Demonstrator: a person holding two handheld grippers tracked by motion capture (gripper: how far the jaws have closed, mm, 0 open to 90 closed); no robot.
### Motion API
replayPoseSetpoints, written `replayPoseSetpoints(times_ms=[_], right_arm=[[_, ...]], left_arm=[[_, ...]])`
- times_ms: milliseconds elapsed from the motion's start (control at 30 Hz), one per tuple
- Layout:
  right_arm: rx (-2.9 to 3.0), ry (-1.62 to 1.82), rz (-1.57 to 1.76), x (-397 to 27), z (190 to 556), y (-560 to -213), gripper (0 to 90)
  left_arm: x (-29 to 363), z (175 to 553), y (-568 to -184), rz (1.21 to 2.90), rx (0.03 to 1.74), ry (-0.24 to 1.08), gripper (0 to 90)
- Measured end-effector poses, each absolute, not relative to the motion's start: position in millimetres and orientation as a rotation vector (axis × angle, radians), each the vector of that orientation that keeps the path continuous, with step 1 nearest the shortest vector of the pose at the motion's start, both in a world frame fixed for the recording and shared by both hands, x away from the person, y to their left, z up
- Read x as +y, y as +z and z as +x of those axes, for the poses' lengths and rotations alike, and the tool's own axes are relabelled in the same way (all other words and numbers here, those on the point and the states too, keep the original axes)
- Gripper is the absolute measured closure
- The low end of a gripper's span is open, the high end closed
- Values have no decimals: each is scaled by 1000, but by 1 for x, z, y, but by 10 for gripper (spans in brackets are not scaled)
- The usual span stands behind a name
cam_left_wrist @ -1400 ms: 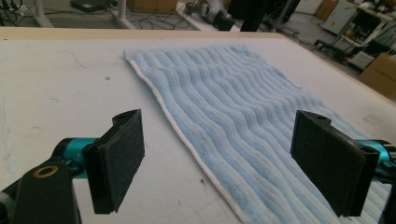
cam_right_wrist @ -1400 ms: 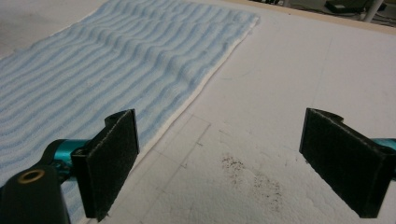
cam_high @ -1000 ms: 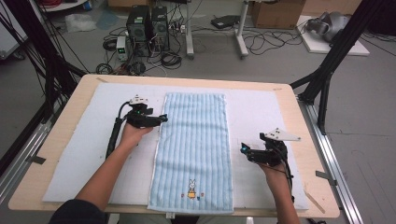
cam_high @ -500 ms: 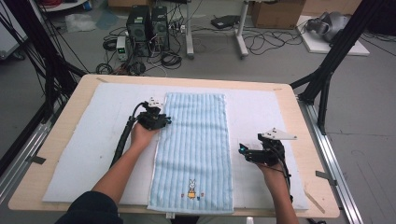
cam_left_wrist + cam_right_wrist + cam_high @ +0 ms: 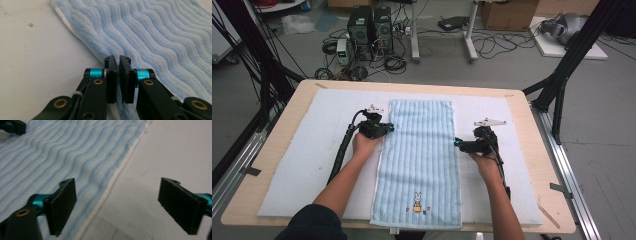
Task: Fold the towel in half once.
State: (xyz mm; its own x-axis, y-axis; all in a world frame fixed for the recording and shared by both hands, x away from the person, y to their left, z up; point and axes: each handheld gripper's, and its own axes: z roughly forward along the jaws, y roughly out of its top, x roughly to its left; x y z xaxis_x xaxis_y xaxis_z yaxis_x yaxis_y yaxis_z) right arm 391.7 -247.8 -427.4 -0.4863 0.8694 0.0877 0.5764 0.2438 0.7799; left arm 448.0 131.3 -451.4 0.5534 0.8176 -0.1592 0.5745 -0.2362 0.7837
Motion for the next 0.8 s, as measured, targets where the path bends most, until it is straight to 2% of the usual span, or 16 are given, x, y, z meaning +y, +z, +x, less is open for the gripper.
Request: replayPoseSetpoints(times_ms=[100, 367, 433, 567, 600, 800], right_arm=[[2183, 1084, 1331, -237, 408, -429, 225], [2202, 965, 1384, -217, 436, -444, 453], [2199, 940, 1387, -213, 439, -443, 528], [2267, 878, 1287, -198, 441, -439, 781], [2278, 863, 1285, -196, 441, -438, 813], [2232, 936, 1331, -201, 443, -435, 852]], left_arm=[[131, 448, -451, 1938, 1125, 363, 845], [132, 448, -451, 1935, 1130, 358, 846], [132, 448, -451, 1930, 1132, 353, 846], [133, 449, -451, 1925, 1138, 344, 848], [132, 449, -452, 1910, 1146, 339, 848], [137, 450, -447, 1842, 1152, 309, 850]])
